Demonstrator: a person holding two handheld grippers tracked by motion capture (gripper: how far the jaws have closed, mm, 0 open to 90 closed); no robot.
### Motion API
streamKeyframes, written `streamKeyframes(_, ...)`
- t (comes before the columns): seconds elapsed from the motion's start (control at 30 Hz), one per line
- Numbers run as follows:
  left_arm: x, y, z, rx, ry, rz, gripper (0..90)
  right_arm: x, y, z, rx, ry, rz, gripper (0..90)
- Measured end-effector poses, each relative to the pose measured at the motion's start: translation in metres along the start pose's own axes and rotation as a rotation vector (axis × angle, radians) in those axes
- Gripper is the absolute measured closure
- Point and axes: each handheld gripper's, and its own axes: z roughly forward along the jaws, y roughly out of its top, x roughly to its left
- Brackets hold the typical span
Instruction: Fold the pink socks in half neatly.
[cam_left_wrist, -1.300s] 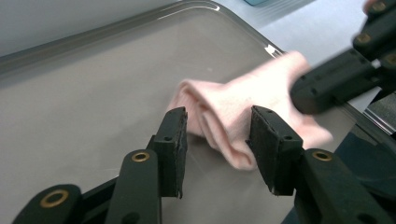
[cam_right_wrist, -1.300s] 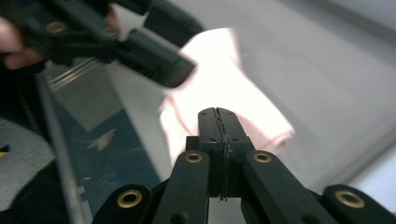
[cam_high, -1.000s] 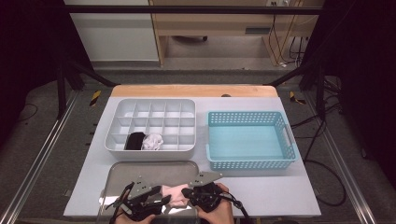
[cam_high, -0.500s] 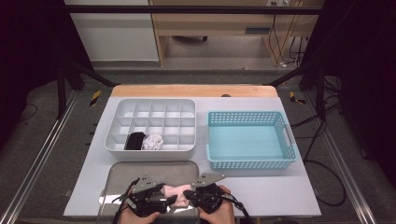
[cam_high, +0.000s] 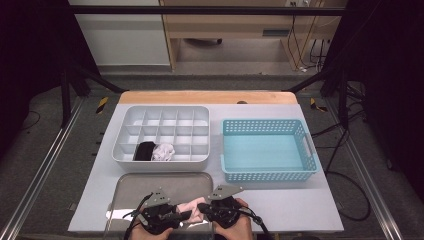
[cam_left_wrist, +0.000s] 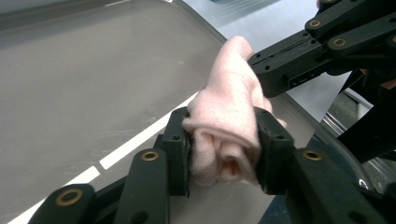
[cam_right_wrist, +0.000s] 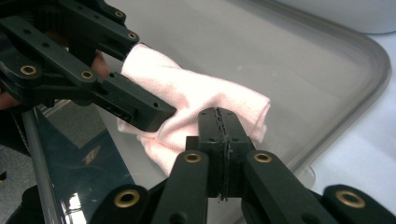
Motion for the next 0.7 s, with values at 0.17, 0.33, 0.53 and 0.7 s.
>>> streamKeyframes(0.17,-0.003,0.005,-0.008,-0.041,0.003,0.004,63.5,-0.002,0.003,-0.009,-0.053,0.005,-0.013,79.0)
streamKeyframes(0.33,-0.004,0.014,-0.023,-0.091,0.018,0.024,63.3,-0.008,0.006,-0.022,-0.096,-0.033,-0.008,72.9)
streamKeyframes(0.53,0.002,0.024,-0.040,-0.129,0.066,0.044,63.2,-0.022,0.002,-0.035,-0.107,-0.090,0.021,69.4)
streamKeyframes(0.7,0.008,0.031,-0.046,-0.143,0.098,0.047,63.1,-0.031,-0.003,-0.047,-0.116,-0.142,0.036,66.1)
